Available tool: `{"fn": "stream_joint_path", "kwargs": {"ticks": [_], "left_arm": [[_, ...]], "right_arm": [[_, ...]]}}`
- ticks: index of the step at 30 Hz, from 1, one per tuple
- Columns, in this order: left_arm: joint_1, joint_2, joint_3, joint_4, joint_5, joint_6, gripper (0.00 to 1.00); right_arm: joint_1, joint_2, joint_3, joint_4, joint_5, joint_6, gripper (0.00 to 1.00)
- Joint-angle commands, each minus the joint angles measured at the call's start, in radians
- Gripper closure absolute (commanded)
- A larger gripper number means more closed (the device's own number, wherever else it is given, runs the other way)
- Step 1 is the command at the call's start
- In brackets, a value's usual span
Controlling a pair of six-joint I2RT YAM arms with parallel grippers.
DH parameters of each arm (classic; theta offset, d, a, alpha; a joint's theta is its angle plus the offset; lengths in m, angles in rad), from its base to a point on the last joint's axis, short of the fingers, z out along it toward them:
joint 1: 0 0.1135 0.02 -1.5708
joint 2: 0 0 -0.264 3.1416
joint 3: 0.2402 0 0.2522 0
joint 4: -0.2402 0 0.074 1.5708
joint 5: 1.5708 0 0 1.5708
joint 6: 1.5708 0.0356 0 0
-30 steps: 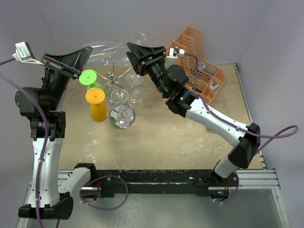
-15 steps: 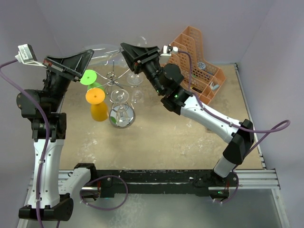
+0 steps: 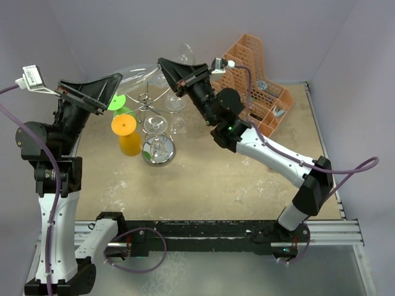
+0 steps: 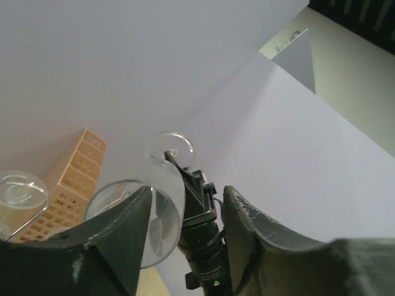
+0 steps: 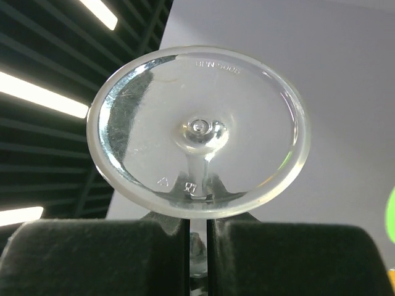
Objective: Place the wine glass upside down on the wine glass rack
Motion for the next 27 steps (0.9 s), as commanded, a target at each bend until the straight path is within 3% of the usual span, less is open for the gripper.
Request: {"fn": "stream_joint_path", "kwargs": {"ticks": [1, 8, 12, 18, 20, 27], "left_arm": [[0.005, -0.042, 0.080, -0.249, -0.033, 0.205, 0.48], [0.005, -0.112, 0.152, -0.461, -0.056, 0.432, 0.44], [0.005, -0.113, 0.198, -0.478, -0.022, 0.480, 0.42], [0.006, -0.046, 0.193, -0.306, 0.233, 0.387, 0.42], [0.006, -0.018, 0.177, -0.248, 0.290, 0.334, 0.42], [0.006, 0.016, 0.078, 0.055, 0.366, 0.150, 0.43]], "right_arm": [[-0.001, -0.126, -0.070, 0.168, 0.028, -0.189, 1.00], [-0.003, -0.307, -0.211, 0.216, -0.023, -0.608, 1.00], [-0.009, -0.397, -0.297, 0.212, -0.146, -0.797, 1.00], [-0.010, -0.448, -0.273, 0.079, -0.521, -1.097, 1.00], [-0.009, -0.451, -0.251, -0.022, -0.580, -1.192, 1.00], [-0.010, -0.470, -0.224, -0.226, -0.679, -1.279, 1.00]]}}
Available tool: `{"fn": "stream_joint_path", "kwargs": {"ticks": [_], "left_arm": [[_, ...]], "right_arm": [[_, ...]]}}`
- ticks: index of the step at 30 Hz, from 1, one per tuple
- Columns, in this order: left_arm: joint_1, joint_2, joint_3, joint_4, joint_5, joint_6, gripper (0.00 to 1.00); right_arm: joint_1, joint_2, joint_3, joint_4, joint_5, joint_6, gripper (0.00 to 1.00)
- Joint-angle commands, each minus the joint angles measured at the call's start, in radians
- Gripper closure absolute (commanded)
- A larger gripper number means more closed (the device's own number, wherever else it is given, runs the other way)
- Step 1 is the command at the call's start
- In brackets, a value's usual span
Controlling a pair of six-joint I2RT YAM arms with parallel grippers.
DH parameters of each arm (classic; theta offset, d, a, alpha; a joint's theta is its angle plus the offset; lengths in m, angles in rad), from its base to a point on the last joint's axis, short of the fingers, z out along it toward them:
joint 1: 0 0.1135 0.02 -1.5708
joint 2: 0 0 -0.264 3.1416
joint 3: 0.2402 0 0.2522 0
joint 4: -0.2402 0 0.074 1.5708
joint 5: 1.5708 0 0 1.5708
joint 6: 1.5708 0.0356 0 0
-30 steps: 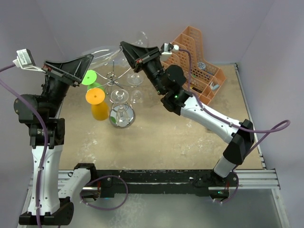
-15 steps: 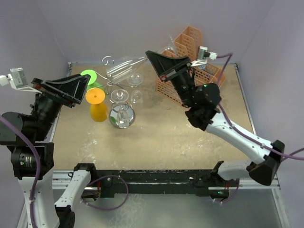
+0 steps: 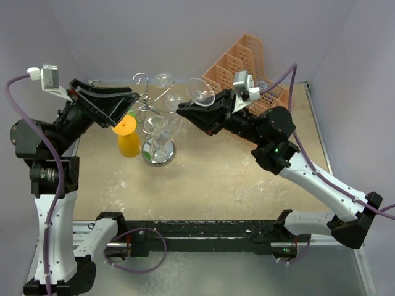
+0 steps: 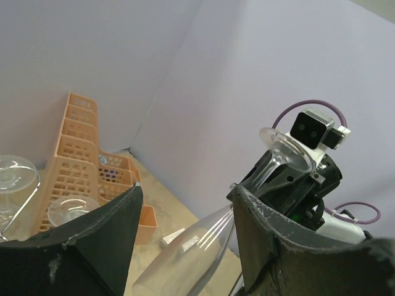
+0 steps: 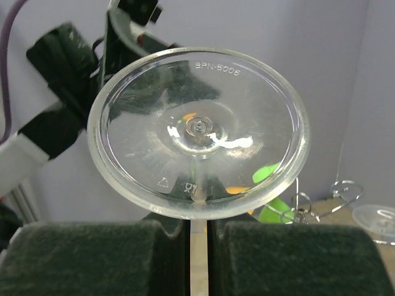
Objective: Place the wine glass upside down on the wine glass rack
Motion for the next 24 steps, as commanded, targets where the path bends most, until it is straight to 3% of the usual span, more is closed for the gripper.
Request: {"fn": "stream_joint_path", "kwargs": {"ticks": [1, 7, 11, 17, 21, 24], "left_arm": [[0.006, 0.013, -0.038, 0.248, 0.080, -0.126, 0.42], [0.004, 0.043, -0.129, 0.469, 0.084, -0.263, 0.42], [-0.044, 0.048, -0.243, 0.734, 0.060, -0.385, 0.42], [-0.287, 0.097, -0.199, 0.388, -0.062, -0.054, 0.42], [-0.326, 0.112, -0.222, 0.449, -0.039, -0.055, 0.43], [-0.358, 0.123, -0.251, 0.508, 0.001, -0.056, 0.49]], "right_arm": [[0.001, -0.022, 0.077, -0.146, -0.115, -0.125, 1.00], [0.003, -0.019, 0.103, -0.231, -0.122, -0.082, 1.00], [0.002, -0.001, 0.122, -0.252, -0.087, -0.027, 1.00], [0.003, 0.019, 0.127, -0.276, -0.036, 0.004, 1.00], [0.002, 0.021, 0.123, -0.289, -0.044, 0.007, 1.00], [0.003, 0.028, 0.127, -0.298, -0.066, 0.011, 1.00]]}}
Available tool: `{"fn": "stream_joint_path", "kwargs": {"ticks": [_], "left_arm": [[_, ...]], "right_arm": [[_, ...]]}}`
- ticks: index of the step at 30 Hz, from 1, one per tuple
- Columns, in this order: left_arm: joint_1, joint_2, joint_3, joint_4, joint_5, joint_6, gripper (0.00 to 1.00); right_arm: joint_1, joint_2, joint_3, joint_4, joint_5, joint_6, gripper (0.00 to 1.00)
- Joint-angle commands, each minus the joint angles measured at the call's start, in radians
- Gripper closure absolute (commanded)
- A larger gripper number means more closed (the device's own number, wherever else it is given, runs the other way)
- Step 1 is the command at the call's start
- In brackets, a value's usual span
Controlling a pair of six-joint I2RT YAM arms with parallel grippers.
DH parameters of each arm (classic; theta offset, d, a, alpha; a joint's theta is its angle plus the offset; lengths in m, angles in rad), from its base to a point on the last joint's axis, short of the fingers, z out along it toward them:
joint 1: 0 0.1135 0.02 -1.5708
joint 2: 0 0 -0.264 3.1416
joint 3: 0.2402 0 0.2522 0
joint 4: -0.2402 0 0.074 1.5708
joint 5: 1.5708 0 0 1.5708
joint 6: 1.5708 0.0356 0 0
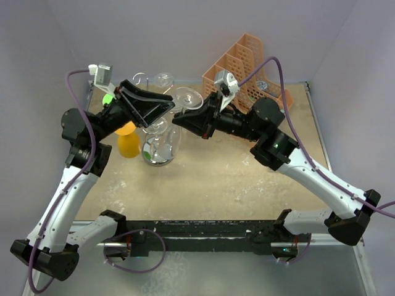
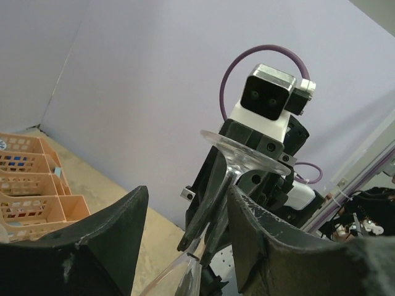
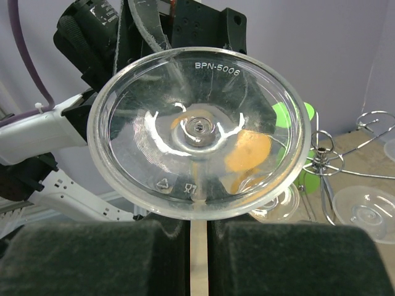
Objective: Place the wine glass upside down on the wine glass rack
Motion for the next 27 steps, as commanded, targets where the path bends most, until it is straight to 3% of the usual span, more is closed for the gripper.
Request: {"fn": "stream_joint_path", "kwargs": {"ticks": [1, 6, 14, 20, 24, 27], "left_arm": [[-0.040, -0.008, -0.014, 0.092, 0.029, 0.063, 0.50], [-0.060, -0.022, -0.027, 0.069, 0.024, 0.118, 0.57], [-0.102, -0.038, -0.092, 0.170, 0.062, 0.102, 0.65], [-0.109, -0.048, -0.096, 0.120, 0.047, 0.168, 0.90], [-0.109, -0.066, -0.105, 0.119, 0.005, 0.194, 1.00], [-0.109, -0.106, -0.148, 0.182, -0.028, 0.214, 1.00]], "right_arm": [[0.003, -0.009, 0.043, 0.029, -0.012, 0.021, 1.00], [0.003, 0.032, 0.077, -0.007, -0.072, 0.019, 1.00], [0.003, 0.067, 0.110, -0.019, -0.132, 0.021, 1.00], [0.003, 0.083, 0.121, -0.014, -0.196, 0.020, 1.00], [0.003, 0.077, 0.105, -0.008, -0.247, 0.010, 1.00], [0.003, 0.065, 0.087, 0.002, -0.244, 0.015, 1.00]]}}
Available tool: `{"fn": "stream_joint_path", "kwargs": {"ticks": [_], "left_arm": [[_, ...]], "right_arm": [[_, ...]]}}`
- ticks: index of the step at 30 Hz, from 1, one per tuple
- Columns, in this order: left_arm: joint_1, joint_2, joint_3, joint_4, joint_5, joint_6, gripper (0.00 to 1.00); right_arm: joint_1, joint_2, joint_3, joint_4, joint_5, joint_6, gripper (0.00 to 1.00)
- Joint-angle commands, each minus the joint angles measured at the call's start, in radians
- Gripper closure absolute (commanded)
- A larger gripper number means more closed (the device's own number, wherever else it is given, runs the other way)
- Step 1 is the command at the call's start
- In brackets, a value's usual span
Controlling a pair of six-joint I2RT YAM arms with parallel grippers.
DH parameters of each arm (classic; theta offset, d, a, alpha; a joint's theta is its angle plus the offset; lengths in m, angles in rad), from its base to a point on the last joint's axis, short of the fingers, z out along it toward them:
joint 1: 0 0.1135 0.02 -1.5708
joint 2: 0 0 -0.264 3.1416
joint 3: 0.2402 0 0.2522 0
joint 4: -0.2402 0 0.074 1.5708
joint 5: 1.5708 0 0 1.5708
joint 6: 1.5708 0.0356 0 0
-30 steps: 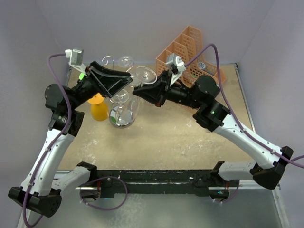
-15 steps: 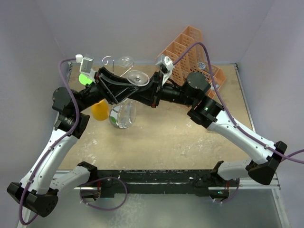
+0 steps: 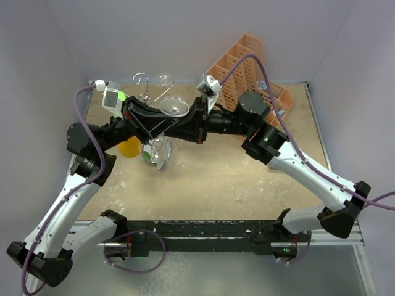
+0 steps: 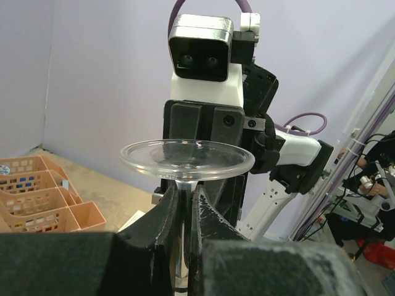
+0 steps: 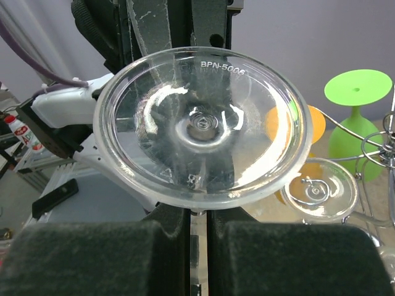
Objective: Place the wine glass upside down on the wine glass rack
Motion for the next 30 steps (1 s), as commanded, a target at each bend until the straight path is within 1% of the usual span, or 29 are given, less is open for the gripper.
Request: {"fn": "stream_joint_path", "kwargs": {"ticks": [1, 2, 3, 4, 5, 6, 7, 8, 12, 15, 17, 20, 24, 27, 30], "left_arm": [[-0.002, -0.063, -0.046, 0.106, -0.075, 0.033, 1.00], [-0.002, -0.074, -0.053, 0.114, -0.081, 0.043, 1.00], [-0.002, -0.082, -0.055, 0.119, -0.085, 0.053, 1.00], [-0.002, -0.088, -0.053, 0.119, -0.091, 0.064, 1.00], [-0.002, -0.091, -0.050, 0.114, -0.093, 0.080, 1.00], [-0.002, -0.093, -0.045, 0.109, -0.093, 0.095, 1.00], [-0.002, -0.095, -0.041, 0.106, -0.094, 0.106, 1.00], [-0.002, -0.097, -0.036, 0.099, -0.093, 0.120, 1.00], [-0.002, -0.094, -0.023, 0.087, -0.076, 0.152, 1.00], [-0.003, -0.096, -0.022, 0.090, -0.057, 0.176, 1.00], [-0.003, -0.099, -0.024, 0.100, -0.050, 0.200, 1.00], [-0.002, -0.101, -0.035, 0.164, -0.019, 0.234, 1.00], [-0.002, -0.096, -0.059, 0.259, 0.036, 0.279, 1.00], [-0.003, -0.079, -0.057, 0.262, 0.081, 0.313, 1.00], [-0.003, -0.068, -0.054, 0.261, 0.095, 0.328, 1.00]], "right_arm": [[0.003, -0.035, 0.014, 0.080, -0.027, -0.022, 0.99], [0.003, -0.050, 0.001, 0.089, -0.006, -0.021, 0.93], [0.003, -0.069, -0.017, 0.109, 0.015, -0.016, 0.82], [0.004, -0.094, -0.041, 0.135, 0.053, 0.000, 0.67], [0.003, -0.121, -0.068, 0.167, 0.091, 0.013, 0.55], [0.003, -0.146, -0.095, 0.198, 0.121, 0.025, 0.45], [0.003, -0.168, -0.118, 0.228, 0.147, 0.037, 0.39], [0.003, -0.186, -0.139, 0.250, 0.167, 0.047, 0.35], [0.003, -0.236, -0.157, 0.232, 0.269, 0.083, 0.33], [0.003, -0.247, -0.152, 0.226, 0.334, 0.212, 0.34], [0.003, -0.239, -0.133, 0.202, 0.367, 0.286, 0.37], [0.004, -0.217, -0.103, 0.133, 0.411, 0.440, 0.41], [0.003, -0.171, -0.048, 0.061, 0.421, 0.532, 0.43], [0.003, -0.154, -0.022, 0.050, 0.409, 0.545, 0.43], [0.003, -0.158, -0.021, 0.066, 0.381, 0.575, 0.44]]}}
